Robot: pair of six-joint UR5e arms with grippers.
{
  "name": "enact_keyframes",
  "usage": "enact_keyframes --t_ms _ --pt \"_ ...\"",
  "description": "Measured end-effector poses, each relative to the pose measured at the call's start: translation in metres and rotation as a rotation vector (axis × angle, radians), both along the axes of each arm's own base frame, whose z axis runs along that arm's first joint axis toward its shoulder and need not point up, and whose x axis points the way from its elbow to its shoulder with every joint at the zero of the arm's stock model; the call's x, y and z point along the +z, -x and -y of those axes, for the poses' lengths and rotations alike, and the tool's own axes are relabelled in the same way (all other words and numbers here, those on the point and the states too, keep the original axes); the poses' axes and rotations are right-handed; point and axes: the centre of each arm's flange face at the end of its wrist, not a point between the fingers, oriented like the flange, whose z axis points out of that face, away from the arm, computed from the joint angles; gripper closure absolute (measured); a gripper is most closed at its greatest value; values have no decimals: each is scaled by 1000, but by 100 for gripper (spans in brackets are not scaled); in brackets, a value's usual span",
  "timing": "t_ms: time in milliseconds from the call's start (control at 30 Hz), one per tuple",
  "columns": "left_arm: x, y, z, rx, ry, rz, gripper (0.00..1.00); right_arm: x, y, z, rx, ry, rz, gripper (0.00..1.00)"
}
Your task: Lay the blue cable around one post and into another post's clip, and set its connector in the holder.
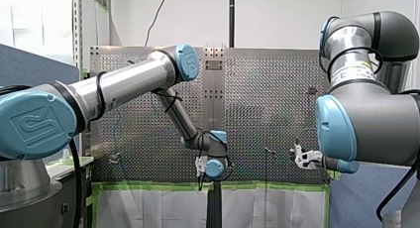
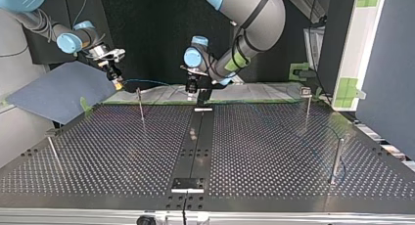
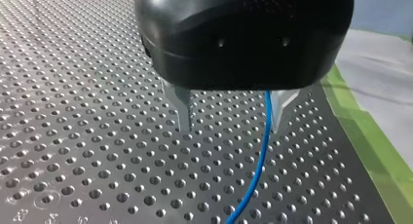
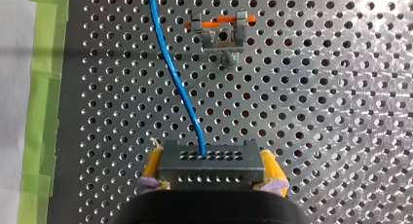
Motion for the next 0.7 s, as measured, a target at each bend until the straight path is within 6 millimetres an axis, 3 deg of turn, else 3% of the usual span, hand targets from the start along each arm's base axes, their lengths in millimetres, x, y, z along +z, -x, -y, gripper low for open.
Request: enact_keyframes --t_ms 33,700 --pt "0 -1 -1 3 -6 0 15 0 0 0 0 0 0 100" --pt "5 -10 -2 9 -57 71 12 0 0 0 0 -1 0 100"
